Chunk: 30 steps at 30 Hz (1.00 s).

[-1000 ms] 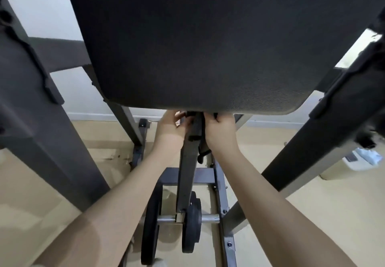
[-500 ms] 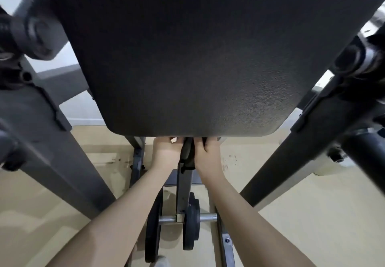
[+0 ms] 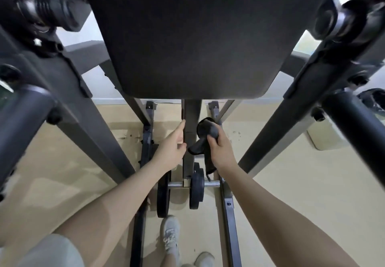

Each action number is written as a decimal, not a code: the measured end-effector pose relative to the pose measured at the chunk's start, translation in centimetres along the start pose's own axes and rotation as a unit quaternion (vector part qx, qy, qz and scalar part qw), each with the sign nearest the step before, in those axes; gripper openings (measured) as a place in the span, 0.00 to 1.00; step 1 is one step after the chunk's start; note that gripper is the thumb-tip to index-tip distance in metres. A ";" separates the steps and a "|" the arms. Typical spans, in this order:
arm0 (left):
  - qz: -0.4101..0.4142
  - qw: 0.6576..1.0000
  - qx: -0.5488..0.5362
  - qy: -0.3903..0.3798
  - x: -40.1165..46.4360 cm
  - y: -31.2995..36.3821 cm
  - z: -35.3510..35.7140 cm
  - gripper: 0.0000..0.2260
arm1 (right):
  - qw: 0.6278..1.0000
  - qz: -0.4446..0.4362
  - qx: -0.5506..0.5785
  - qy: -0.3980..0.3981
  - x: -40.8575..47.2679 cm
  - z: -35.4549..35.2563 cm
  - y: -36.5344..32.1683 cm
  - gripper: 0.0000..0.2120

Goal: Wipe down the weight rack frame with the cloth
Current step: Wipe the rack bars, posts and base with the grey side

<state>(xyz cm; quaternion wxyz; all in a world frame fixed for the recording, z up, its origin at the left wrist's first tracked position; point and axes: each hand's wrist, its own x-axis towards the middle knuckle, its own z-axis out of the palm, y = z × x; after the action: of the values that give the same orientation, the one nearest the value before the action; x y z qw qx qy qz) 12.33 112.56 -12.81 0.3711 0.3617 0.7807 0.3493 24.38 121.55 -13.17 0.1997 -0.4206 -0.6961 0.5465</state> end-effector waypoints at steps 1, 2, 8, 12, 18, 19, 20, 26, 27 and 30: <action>-0.001 1.000 -0.004 -0.002 -0.9 0.1 0.0 0.29 | 1.000 -0.011 -0.002 0.000 -0.8 -0.3 -0.5 0.19; -0.001 1.000 -0.011 -0.001 -1.8 0.2 0.0 0.27 | 1.000 -0.029 -0.002 0.000 -1.7 -0.8 -1.0 0.19; 0.053 0.998 -0.018 -0.004 -5.8 3.5 -0.9 0.19 | 0.990 -0.134 0.019 0.026 -6.8 -4.3 -6.9 0.21; 0.125 0.992 -0.033 -0.011 -6.9 7.1 -0.9 0.20 | 0.981 -0.140 0.057 0.121 -9.0 -6.0 -9.3 0.15; 0.234 0.961 -0.016 -0.149 -3.8 13.9 0.7 0.21 | 0.945 -0.132 0.054 0.295 -10.9 -10.5 -12.2 0.12; 0.256 0.953 -0.008 -0.164 -2.9 15.4 1.1 0.21 | 0.936 -0.134 0.032 0.324 -11.2 -11.4 -12.7 0.13; 0.285 0.942 0.002 -0.174 -2.1 16.9 1.4 0.21 | 0.922 -0.138 -0.003 0.363 -11.4 -12.3 -13.3 0.13; 0.520 0.828 0.154 -0.143 1.9 23.9 3.9 0.19 | 0.692 -0.127 -0.465 0.538 -10.2 -16.8 -13.3 0.13; 0.545 0.804 0.200 -0.127 2.6 24.2 4.5 0.20 | 0.687 -0.030 -0.532 0.494 -9.4 -17.2 -12.2 0.17; 0.612 0.705 0.346 -0.096 4.4 24.4 5.9 0.23 | 0.701 0.150 -0.591 0.369 -8.5 -17.4 -9.7 0.32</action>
<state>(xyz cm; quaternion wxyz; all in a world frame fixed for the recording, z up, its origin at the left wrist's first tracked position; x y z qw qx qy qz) 22.63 129.89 2.79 -0.0020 0.8946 0.4139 0.1684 38.51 124.60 2.98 0.0665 -0.7190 -0.6745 -0.1539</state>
